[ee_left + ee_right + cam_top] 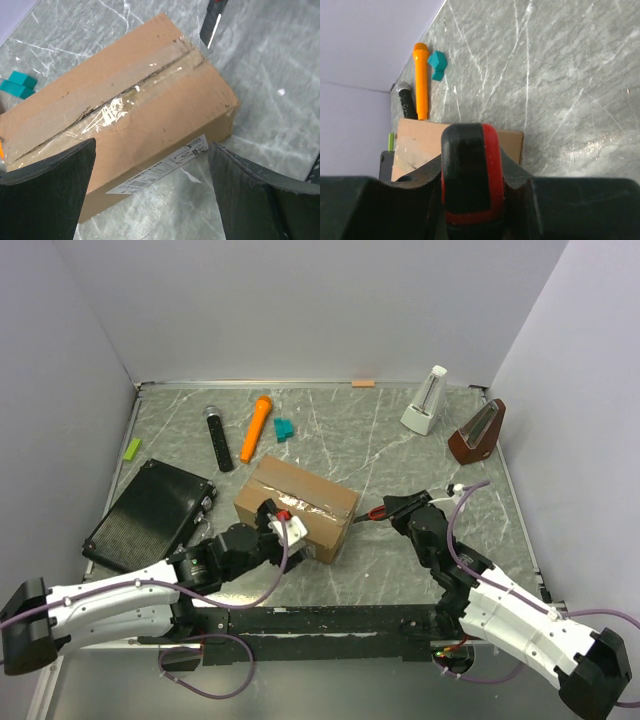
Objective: Unpack the express box
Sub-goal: Cut the express box at the center of the board.
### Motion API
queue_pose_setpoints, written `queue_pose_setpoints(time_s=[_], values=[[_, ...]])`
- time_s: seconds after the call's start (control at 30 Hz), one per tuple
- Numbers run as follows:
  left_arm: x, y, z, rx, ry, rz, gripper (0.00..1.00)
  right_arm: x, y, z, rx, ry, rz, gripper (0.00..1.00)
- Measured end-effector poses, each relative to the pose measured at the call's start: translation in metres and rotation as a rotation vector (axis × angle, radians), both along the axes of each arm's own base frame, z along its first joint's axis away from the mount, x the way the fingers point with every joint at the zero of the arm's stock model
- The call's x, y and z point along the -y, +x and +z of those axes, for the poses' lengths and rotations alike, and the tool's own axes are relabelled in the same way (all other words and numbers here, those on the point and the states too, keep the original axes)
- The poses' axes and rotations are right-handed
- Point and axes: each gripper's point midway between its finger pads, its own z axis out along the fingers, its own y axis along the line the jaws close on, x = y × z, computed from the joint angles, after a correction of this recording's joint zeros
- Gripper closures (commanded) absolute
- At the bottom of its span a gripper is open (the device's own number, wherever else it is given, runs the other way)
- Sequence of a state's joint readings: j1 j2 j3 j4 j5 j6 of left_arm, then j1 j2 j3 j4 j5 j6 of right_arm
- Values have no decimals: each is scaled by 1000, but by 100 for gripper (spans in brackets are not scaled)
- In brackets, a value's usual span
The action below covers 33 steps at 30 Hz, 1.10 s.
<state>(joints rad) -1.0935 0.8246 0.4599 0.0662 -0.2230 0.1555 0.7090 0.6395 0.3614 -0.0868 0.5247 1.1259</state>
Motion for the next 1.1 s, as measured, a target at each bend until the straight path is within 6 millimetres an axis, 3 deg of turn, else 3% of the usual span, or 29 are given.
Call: queue_pose_setpoints(time_s=[0.17,0.3,0.57,0.87,1.1], values=[[12,-7,-16,83,87,-32,3,-1,1,-9,-29,-14,-5,100],[27,-13,-30,146,159,-67,3,0,0,-5,-16,-8,-4,100],[44,3,-74,248,343,-50,3,3,-1,5,29,-18,6,100],[78,29,-61,284,281,19,1,5,6,17,94,-56,1,100],[86,52,-45,276,214,74,1,18,17,28,147,-81,-87,100]])
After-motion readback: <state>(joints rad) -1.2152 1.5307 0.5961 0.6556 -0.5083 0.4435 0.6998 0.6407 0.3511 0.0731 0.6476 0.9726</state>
